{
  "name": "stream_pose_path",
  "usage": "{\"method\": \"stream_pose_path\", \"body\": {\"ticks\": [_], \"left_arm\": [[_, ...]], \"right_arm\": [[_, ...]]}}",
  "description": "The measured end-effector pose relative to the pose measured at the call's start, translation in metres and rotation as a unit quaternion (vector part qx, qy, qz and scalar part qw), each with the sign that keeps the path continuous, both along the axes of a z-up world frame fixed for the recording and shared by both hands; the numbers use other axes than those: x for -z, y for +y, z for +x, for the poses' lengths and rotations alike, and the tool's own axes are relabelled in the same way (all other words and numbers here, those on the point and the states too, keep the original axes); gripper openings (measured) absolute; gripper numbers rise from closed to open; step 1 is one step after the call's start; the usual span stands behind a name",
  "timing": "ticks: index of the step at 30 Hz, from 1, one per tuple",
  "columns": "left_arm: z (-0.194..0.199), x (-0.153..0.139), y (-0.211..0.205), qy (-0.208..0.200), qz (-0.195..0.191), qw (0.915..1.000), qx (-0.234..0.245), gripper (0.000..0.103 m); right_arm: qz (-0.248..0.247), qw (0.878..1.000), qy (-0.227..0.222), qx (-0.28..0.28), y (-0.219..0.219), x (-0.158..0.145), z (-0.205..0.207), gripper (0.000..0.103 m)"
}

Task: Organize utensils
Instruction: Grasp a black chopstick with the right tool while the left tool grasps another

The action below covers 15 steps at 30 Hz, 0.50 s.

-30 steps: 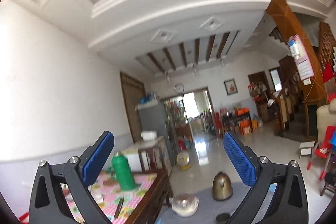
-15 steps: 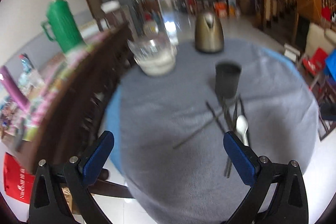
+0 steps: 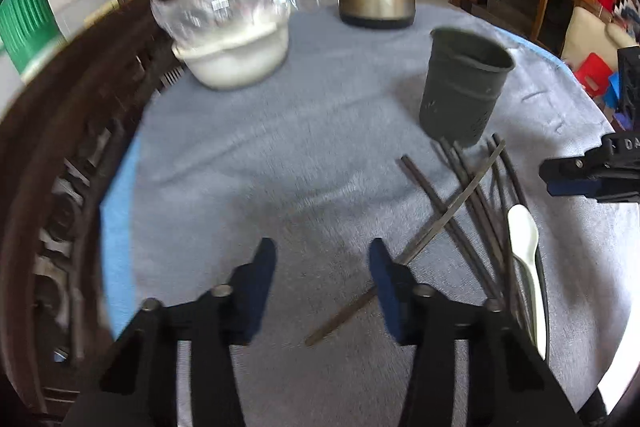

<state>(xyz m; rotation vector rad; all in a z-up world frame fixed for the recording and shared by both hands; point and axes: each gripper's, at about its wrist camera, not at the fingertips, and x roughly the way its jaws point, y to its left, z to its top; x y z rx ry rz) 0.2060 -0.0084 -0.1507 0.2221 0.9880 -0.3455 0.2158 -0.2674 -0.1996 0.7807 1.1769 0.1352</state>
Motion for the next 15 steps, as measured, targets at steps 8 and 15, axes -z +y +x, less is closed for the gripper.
{"method": "stream_pose_path", "body": {"ticks": [8, 15], "left_arm": [[-0.004, 0.014, -0.006, 0.012, -0.015, 0.9990, 0.039, 0.044], [-0.017, 0.024, -0.016, 0.034, -0.021, 0.9968, 0.069, 0.045]], "right_arm": [[-0.040, 0.999, 0.024, -0.002, 0.015, 0.015, 0.021, 0.031], [-0.100, 0.995, 0.017, -0.017, 0.029, 0.009, 0.021, 0.009]]}}
